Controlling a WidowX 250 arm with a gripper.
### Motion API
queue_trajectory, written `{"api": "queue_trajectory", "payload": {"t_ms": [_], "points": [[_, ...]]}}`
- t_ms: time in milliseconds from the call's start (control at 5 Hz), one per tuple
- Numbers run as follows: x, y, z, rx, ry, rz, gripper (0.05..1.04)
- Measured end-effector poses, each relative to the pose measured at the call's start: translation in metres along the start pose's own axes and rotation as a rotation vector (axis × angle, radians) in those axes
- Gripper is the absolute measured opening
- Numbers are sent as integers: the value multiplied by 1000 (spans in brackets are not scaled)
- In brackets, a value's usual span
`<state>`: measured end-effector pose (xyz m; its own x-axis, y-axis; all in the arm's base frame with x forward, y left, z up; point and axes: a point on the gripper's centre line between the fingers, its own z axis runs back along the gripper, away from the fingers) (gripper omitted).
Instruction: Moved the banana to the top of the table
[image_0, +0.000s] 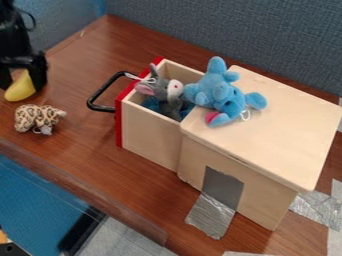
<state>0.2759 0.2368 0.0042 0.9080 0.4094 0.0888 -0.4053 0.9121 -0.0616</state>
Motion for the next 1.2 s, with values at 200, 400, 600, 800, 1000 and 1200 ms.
{"api": "queue_trajectory", "payload": {"t_ms": [200,400,600,800,1000,1200], "points": [[0,-4,-5,6,11,-11,942],[2,-7,-5,-4,-8,-5,651],[14,-25,22,-33,-82,-19,550],[35,-53,37,-48,-121,-54,549],[56,-82,25,-53,-117,-95,548],[73,-101,-3,-41,-71,-112,548]]}}
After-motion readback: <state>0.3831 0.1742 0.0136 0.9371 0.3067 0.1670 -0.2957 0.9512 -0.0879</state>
